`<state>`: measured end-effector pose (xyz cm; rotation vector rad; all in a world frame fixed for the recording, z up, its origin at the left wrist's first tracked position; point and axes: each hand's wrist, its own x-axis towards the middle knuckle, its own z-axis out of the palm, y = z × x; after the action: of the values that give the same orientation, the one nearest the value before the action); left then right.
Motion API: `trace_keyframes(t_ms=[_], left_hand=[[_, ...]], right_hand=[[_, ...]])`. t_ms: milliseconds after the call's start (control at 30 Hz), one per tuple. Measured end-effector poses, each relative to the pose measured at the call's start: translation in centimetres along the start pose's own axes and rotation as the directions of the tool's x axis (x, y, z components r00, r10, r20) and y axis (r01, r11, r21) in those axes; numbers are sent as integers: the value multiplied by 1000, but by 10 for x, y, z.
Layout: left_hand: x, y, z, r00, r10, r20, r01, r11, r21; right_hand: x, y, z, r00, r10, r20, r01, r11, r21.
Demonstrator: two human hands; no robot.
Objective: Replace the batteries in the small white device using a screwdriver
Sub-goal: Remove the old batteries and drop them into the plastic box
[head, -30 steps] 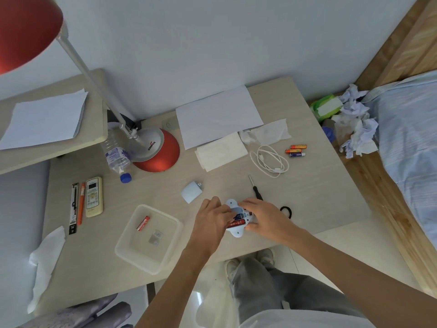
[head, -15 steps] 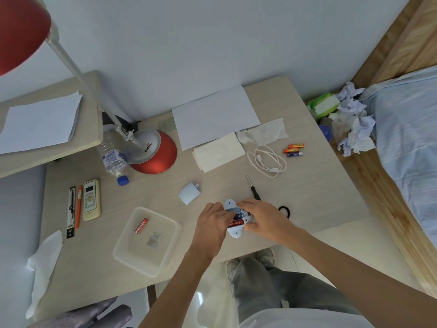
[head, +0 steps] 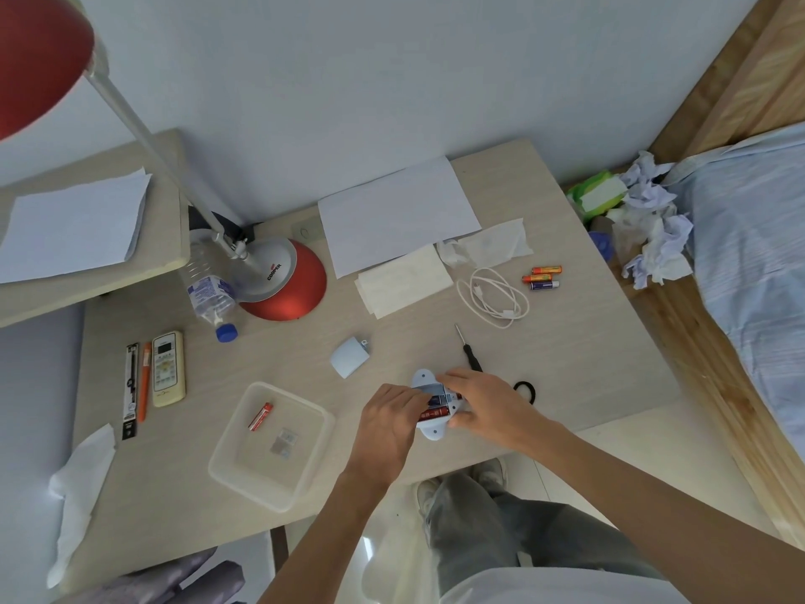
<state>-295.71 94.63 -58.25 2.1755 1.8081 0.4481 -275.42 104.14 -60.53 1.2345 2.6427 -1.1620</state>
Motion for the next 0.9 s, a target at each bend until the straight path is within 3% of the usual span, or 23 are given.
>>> trace_keyframes(t_ms=[167,333,567,900], left_hand=[[0,8,-13,996,37,-87,-42,997,-66],[-5,13,-40,971,-123,-207,78,974,-212],[-41,-11,-78,846,-458,-272,314,841,-440],[-113,-81,-87,661,-719,-216,623,686,-376]], right_hand=[[1,0,0,1000,5,8,-4,1000,-11],[0,-3,-2,1000,4,14,-4,1000,-21],[1,-3,-5,999,-4,32,6,999,-42],[2,-6,-9,999,10,48,-7,998,-61]])
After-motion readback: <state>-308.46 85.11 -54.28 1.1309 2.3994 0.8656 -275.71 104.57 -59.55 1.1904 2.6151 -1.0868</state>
